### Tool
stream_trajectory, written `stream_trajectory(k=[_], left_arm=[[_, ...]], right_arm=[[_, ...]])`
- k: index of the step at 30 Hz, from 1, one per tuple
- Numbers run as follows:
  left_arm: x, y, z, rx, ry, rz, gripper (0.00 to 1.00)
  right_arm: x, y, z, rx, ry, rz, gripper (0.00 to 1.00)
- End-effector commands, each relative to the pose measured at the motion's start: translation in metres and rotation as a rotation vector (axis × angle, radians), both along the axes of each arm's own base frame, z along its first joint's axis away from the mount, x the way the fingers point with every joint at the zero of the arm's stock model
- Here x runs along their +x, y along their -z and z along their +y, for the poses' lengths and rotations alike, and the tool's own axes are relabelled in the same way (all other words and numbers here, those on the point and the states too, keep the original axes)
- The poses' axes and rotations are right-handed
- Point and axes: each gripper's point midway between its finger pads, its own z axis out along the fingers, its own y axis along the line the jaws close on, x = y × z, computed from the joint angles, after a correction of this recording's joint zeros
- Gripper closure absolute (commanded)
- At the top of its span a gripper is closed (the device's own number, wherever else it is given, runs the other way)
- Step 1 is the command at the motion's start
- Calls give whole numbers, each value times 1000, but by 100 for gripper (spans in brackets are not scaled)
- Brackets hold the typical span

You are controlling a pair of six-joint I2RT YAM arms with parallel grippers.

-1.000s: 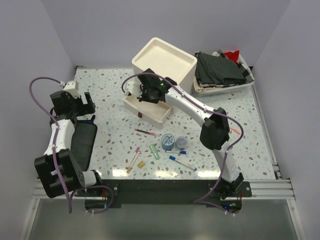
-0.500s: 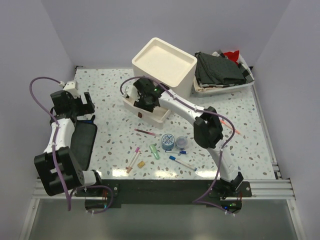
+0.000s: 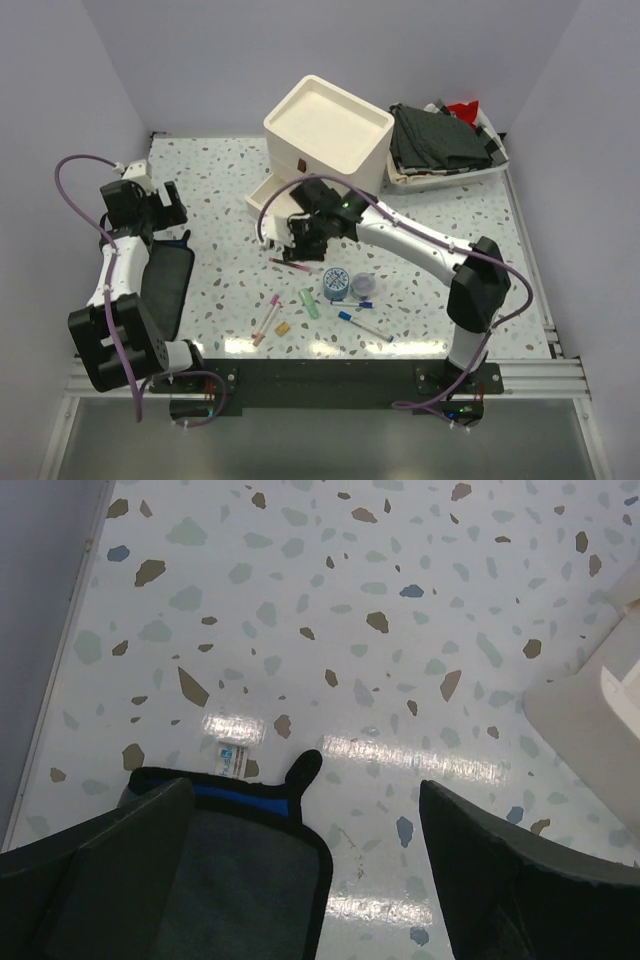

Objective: Sort the stationery into containers
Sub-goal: Pick up the stationery from the center of the board.

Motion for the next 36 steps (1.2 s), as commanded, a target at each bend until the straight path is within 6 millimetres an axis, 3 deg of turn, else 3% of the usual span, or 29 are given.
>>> stream_trajectory(k=[1, 8, 14, 25, 32, 33, 36], left_arm=[[12, -24, 6, 29, 5, -79, 0], [4, -17, 5, 69, 24, -79, 0], [1, -14, 6, 108, 46, -68, 0], [-10, -18, 4, 138, 48, -104, 0], [-12, -20, 4, 140, 41, -110, 0], [-12, -20, 4, 140, 40, -109, 0], [-11, -19, 5, 142, 42, -107, 0]], right_arm=[[-63, 65, 5, -100, -286, 86, 51], [-84, 97, 35, -98, -410, 34, 53], [-119, 100, 61, -54, -509, 33, 51], [-145, 112, 68, -85, -561, 72, 51], [-141, 135, 65, -132, -541, 61, 51], [-142, 139, 65, -136, -537, 63, 51], [-143, 138, 66, -137, -520, 65, 71]])
